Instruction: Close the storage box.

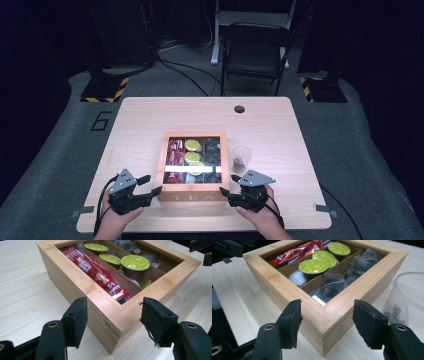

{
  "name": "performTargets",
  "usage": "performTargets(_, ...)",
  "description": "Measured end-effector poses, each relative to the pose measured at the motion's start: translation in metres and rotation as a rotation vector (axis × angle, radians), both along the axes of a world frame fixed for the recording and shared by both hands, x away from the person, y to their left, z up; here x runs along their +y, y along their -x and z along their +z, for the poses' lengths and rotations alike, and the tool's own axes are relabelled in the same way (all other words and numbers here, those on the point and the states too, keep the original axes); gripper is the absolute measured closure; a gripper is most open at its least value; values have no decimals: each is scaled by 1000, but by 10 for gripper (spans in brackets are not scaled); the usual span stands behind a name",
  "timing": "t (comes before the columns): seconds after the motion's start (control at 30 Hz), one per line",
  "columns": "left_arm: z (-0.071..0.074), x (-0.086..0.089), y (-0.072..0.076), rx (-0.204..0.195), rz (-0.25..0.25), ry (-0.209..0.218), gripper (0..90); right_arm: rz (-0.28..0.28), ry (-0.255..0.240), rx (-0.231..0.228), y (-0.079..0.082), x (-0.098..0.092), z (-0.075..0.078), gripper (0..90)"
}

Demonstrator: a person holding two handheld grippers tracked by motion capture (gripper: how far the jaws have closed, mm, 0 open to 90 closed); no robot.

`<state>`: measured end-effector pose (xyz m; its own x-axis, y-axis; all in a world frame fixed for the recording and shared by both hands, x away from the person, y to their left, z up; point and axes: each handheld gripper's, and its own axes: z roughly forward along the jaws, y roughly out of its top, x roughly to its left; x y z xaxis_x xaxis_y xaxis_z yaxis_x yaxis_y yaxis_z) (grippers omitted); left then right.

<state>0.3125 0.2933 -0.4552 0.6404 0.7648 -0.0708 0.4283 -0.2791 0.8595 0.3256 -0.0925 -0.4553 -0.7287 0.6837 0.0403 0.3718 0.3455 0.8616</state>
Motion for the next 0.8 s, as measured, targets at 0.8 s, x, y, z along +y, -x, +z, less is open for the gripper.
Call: performTargets(0.8, -1, 32, -13, 13, 144, 45, 381, -185, -13, -37, -16, -41, 9, 398)
